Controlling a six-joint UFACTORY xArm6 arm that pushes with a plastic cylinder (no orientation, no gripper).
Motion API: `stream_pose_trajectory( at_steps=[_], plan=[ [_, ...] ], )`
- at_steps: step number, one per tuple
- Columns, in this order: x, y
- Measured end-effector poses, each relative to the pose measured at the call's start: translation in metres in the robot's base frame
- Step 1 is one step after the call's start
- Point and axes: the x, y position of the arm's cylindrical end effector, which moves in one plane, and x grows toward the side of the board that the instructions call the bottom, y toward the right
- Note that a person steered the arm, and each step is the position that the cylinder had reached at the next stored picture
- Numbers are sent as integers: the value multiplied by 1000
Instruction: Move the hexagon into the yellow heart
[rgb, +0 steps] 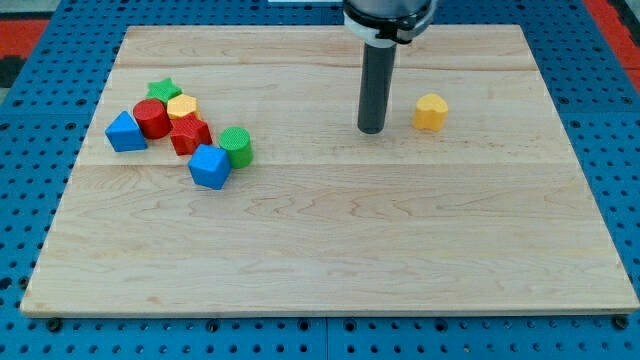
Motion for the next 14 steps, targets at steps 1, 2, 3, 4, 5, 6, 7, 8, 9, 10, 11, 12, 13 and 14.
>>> stream_pose_trajectory(
  at_steps=[1, 2, 3, 4, 5, 6, 7, 8, 9, 10, 11, 12, 13, 14],
  plan=[
    [-27, 29],
    [-29, 66],
    [-8, 54],
    [-9, -21],
    [7, -93],
    [7, -171],
    [11, -192],
    [30, -216],
    [11, -260],
    [-19, -260],
    [-16, -205],
    [26, -177],
    [21, -108],
    [8, -100]
  ],
)
